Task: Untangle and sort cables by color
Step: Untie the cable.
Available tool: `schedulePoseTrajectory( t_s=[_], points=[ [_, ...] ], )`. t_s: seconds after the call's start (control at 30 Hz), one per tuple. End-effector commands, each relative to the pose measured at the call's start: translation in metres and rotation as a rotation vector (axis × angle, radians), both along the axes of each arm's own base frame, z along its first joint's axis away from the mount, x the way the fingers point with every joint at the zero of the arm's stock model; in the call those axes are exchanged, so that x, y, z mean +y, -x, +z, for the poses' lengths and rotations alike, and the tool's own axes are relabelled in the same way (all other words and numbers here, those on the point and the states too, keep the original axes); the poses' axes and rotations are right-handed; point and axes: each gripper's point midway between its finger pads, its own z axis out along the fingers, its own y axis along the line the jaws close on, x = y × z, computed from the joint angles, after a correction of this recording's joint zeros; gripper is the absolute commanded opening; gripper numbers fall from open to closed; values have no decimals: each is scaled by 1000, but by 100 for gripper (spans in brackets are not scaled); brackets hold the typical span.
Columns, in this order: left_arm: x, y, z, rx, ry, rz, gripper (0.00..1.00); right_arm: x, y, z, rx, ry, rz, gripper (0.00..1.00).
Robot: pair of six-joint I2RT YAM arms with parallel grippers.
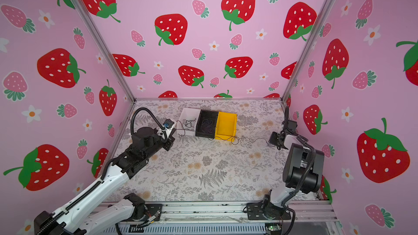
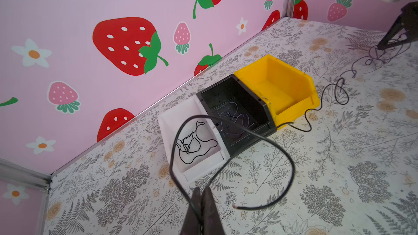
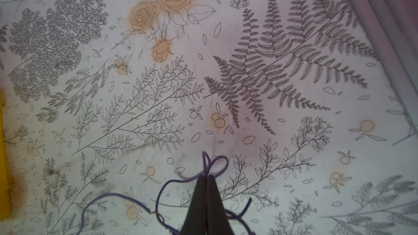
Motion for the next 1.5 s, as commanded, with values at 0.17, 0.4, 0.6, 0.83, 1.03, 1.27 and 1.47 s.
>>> schedulePoseTrajectory(
  t_s=[0.17, 0.4, 0.6, 0.83, 1.03, 1.27, 1.47],
  points=[
    [16, 1, -2, 4, -9, 22, 0, -5, -7, 2, -3, 10, 1, 0],
    [36, 0, -1, 7, -18, 84, 0, -12, -10, -2, 9, 21, -7, 0],
    [51, 0, -2, 15, -11, 130, 0, -19, -14, -6, 23, 42, -21, 0],
    [68, -2, -2, 20, -19, 186, 0, -32, -23, 2, 8, 62, -49, 0],
    [81, -2, -2, 17, -10, 227, 0, -34, -27, 0, 10, 59, -53, 0],
    [71, -1, 2, 16, 33, 178, 0, -25, -23, 5, -21, 24, -36, 0],
    [80, -2, 5, 7, 0, 214, 0, -30, -19, 10, -23, 58, -50, 0]
  ],
)
